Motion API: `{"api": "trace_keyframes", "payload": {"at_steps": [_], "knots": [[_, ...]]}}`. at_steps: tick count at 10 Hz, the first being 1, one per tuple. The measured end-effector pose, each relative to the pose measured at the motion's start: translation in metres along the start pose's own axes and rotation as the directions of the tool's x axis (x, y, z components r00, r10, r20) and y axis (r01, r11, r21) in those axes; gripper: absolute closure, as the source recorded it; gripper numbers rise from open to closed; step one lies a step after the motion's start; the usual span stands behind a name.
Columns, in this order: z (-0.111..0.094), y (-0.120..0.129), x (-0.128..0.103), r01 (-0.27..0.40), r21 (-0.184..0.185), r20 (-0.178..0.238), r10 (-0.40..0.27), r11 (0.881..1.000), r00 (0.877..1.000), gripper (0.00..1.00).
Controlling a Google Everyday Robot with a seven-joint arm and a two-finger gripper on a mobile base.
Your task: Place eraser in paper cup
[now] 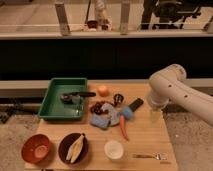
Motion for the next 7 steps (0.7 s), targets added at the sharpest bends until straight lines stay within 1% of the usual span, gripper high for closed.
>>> {"api": "trace_keyframes", "payload": {"at_steps": [2,5,7], "knots": [[0.010,-0.015,-0.010,0.018,0.004,0.014,-0.018,1.000,1.000,0.20],[0.022,-0.026,-0.007,0.033,0.011,0.031,-0.033,0.999,0.999,0.20],[0.029,-0.034,-0.011,0.045,0.012,0.048,-0.046,0.999,0.998,0.20]]}}
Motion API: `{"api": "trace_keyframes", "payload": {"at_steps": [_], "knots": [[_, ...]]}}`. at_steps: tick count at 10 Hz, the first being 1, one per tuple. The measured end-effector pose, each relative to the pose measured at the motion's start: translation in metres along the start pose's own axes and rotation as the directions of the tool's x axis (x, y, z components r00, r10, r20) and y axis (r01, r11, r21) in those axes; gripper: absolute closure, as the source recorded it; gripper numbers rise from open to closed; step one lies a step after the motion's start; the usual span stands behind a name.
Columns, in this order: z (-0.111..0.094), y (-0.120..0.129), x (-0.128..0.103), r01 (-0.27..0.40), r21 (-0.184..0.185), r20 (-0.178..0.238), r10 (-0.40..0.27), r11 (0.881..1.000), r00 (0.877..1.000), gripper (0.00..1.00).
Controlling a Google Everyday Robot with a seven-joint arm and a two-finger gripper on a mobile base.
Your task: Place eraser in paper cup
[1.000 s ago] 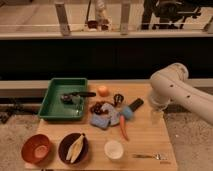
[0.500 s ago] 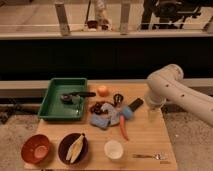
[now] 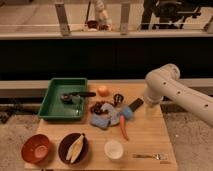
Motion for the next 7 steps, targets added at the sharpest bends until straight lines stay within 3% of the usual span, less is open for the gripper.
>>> {"api": "trace_keyframes", "payload": {"at_steps": [7], "knots": [[0.020,-0.021,-0.004,0.053,0.009,0.038,-0.053,0.999,0.998,0.20]]}}
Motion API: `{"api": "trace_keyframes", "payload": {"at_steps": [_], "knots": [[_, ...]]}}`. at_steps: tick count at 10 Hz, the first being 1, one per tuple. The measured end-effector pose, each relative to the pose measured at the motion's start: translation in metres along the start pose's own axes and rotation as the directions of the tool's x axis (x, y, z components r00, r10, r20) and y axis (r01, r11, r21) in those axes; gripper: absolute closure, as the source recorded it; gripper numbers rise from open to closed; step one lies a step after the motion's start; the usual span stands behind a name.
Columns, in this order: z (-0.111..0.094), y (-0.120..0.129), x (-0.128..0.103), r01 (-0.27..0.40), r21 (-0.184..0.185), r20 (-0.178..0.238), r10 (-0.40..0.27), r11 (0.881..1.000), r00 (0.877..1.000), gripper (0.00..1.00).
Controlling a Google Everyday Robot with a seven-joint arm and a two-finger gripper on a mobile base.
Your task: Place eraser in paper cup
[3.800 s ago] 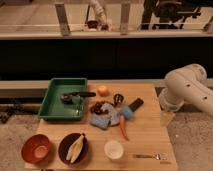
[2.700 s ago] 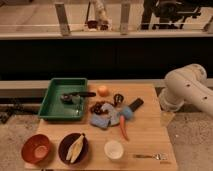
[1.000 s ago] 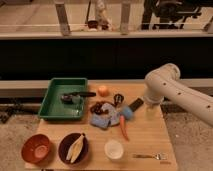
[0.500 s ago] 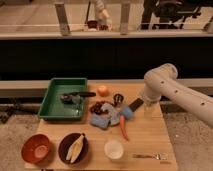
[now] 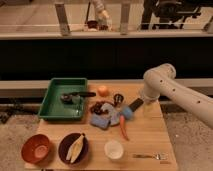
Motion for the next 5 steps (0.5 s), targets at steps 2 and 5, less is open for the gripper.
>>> {"api": "trace_keyframes", "payload": {"at_steps": [2,5], "knots": [[0.004,-0.006,0.000,0.011,0.003,0.011,-0.011,1.000,1.000,0.20],[0.014,-0.013,0.001,0.014,-0.003,0.037,-0.014,1.000,0.999,0.20]]}}
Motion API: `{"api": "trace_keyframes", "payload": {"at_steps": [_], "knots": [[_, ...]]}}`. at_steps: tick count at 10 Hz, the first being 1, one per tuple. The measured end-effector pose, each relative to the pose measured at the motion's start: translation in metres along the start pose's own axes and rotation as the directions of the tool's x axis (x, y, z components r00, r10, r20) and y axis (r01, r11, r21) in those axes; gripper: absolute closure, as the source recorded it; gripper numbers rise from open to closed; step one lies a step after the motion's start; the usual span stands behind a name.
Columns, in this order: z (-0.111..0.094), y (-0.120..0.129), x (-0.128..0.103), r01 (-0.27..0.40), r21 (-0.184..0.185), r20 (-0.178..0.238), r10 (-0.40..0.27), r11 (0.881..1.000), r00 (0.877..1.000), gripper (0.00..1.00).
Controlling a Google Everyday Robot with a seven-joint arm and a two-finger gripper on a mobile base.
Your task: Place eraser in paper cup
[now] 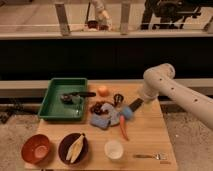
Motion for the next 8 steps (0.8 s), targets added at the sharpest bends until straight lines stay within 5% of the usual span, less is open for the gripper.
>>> {"api": "trace_keyframes", "payload": {"at_steps": [8], "knots": [[0.027,-0.015,-0.011,0.041,-0.028,0.053,-0.039,0.999,0.998,0.20]]}}
